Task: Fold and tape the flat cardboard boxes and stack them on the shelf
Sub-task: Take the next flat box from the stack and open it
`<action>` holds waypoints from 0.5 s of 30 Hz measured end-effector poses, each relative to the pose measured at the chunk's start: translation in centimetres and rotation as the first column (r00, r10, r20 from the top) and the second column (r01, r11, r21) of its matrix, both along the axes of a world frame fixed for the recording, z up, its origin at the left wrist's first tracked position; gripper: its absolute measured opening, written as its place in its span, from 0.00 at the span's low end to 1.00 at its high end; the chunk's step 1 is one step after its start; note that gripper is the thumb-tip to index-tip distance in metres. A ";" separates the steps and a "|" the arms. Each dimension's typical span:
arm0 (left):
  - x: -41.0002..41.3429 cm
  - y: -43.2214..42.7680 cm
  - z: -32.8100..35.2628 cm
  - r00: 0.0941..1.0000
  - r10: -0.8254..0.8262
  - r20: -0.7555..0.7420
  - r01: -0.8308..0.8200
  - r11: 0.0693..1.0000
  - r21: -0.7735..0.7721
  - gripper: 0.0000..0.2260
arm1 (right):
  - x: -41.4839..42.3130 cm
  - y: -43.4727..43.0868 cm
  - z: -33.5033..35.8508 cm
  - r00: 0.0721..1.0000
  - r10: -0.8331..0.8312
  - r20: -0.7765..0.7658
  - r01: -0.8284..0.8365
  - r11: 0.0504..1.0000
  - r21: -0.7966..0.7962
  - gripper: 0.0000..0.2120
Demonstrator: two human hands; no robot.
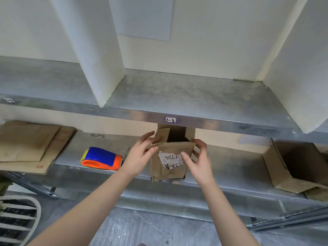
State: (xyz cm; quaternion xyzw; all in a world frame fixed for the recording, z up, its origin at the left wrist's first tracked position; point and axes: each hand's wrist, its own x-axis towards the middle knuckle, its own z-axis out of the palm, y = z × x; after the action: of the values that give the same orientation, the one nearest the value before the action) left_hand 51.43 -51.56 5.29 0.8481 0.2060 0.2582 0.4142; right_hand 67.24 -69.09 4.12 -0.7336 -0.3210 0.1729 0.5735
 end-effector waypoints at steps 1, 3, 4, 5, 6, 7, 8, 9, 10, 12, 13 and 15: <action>0.1 0.0 0.1 1.000 0.010 0.001 -0.010 1.000 -0.002 0.19 | 0.0 0.0 0.1 0.999 -0.020 0.043 0.021 0.999 -0.031 0.25; 0.2 -0.1 0.1 1.000 0.023 0.005 -0.023 1.000 -0.017 0.20 | 0.2 -0.1 0.1 0.993 -0.054 0.106 0.061 0.996 -0.068 0.23; 0.3 -0.3 0.2 0.999 0.025 0.023 -0.024 0.998 -0.050 0.20 | 0.3 -0.4 0.0 0.992 -0.057 0.114 0.065 0.996 -0.062 0.21; 0.5 -0.5 0.2 0.999 0.028 0.043 -0.025 0.996 -0.081 0.18 | 0.4 -0.6 -0.1 0.992 -0.056 0.113 0.063 0.997 -0.054 0.18; 0.6 -0.7 0.3 0.998 0.036 0.061 -0.029 0.994 -0.103 0.16 | 0.4 -1.0 -0.2 0.992 -0.060 0.112 0.066 0.996 -0.054 0.16; 0.9 -0.9 0.4 0.997 0.043 0.069 -0.034 0.992 -0.121 0.13 | 0.6 -1.3 -0.4 0.991 -0.070 0.113 0.077 0.995 -0.060 0.14; 1.1 -1.0 0.6 0.997 0.042 0.067 -0.032 0.989 -0.144 0.13 | 0.6 -1.6 -0.4 0.990 -0.087 0.107 0.094 0.994 -0.062 0.12; 1.3 -1.0 0.7 0.998 0.034 0.056 -0.023 0.983 -0.184 0.14 | 0.6 -1.7 -0.4 0.990 -0.109 0.086 0.114 0.992 -0.052 0.11; 1.5 -0.8 1.0 0.999 0.021 0.036 -0.011 0.969 -0.248 0.18 | 0.6 -1.7 -0.1 0.989 -0.139 0.049 0.141 0.990 -0.031 0.10; 2.1 -0.1 1.5 1.000 -0.014 0.003 0.014 0.905 -0.425 0.31 | 0.8 -1.1 0.9 0.979 -0.201 -0.011 0.201 0.979 0.019 0.07; 2.4 0.4 1.8 0.999 -0.039 -0.005 0.031 0.867 -0.498 0.36 | 1.0 -0.8 1.4 0.977 -0.212 -0.026 0.213 0.977 0.028 0.06; 2.9 1.3 2.5 0.995 -0.103 -0.013 0.076 0.806 -0.587 0.40 | 1.4 -0.1 2.6 0.980 -0.163 -0.118 0.165 0.986 0.008 0.19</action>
State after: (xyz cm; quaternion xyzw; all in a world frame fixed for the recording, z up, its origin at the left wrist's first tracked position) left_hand 54.37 -50.23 7.81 0.6937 0.2444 0.1435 0.6621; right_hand 68.66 -69.21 6.68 -0.7410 -0.2267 0.1647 0.6103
